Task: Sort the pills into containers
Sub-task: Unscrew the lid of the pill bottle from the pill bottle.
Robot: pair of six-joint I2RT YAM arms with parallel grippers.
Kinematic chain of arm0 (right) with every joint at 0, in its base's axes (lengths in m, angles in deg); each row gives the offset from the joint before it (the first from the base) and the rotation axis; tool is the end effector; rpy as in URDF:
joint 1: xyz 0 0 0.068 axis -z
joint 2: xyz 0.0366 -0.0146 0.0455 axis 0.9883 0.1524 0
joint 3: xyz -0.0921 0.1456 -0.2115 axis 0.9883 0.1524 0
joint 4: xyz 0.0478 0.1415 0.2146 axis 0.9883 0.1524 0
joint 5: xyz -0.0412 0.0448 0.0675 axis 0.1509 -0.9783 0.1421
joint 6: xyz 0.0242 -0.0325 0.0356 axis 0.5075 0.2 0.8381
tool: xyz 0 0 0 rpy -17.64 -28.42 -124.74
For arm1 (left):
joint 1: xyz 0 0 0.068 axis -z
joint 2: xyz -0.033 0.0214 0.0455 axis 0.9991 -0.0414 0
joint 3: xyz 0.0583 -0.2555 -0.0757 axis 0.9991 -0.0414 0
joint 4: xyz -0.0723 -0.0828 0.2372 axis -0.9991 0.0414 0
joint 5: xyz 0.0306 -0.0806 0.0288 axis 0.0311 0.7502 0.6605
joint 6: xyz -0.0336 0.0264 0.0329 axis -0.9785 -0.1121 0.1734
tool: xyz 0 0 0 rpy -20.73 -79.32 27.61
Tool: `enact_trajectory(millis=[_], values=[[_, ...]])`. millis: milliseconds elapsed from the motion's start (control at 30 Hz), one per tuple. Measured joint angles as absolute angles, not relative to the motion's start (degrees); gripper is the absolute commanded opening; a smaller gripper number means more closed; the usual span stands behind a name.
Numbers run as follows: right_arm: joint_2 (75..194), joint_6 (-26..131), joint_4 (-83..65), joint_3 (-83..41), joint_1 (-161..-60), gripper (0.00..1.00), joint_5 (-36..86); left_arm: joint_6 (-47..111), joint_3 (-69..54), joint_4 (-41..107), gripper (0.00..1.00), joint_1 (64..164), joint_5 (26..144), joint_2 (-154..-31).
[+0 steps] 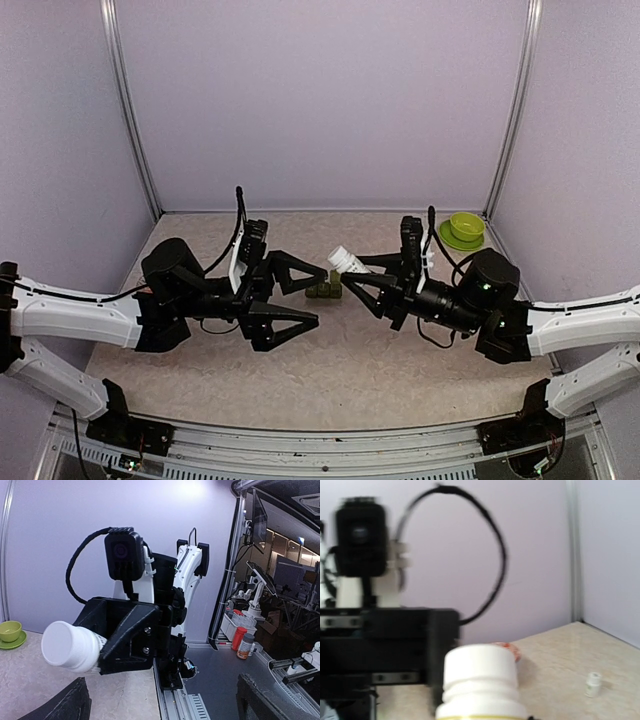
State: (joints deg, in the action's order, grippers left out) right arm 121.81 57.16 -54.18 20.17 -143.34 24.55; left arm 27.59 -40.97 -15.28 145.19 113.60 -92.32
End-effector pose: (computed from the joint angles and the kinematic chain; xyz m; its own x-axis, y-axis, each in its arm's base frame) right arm 0.1210 0.2388 0.2914 -0.1045 0.2255 -0.9686 -0.9348 0.3101 0.1730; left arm 0.1352 -0.2527 0.2926 -0.1617 -0.1682 -0.9724 0.9827 -0.1177 -0.1430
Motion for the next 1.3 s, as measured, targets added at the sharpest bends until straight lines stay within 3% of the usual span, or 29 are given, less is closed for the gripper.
enact_trajectory(millis=[367,767,967,1233,1300], values=[[121.6,55.0,-53.2,20.2,-142.8,0.18,19.2,28.0,-41.5,-13.6,0.99,143.1,110.6,-90.0],[129.2,55.8,-53.9,17.8,-143.2,0.18,11.0,29.6,-41.5,-12.7,0.99,142.3,112.6,-91.5],[131.0,56.8,-54.6,17.4,-143.3,0.18,10.5,30.5,-40.6,-12.7,0.9,143.8,113.6,-92.9],[131.3,57.4,-55.2,17.4,-143.3,0.18,10.6,30.8,-40.6,-12.8,0.89,144.0,113.2,-92.9],[131.4,57.4,-55.4,17.4,-143.3,0.18,10.6,30.8,-40.6,-12.9,0.83,144.0,113.0,-92.9]])
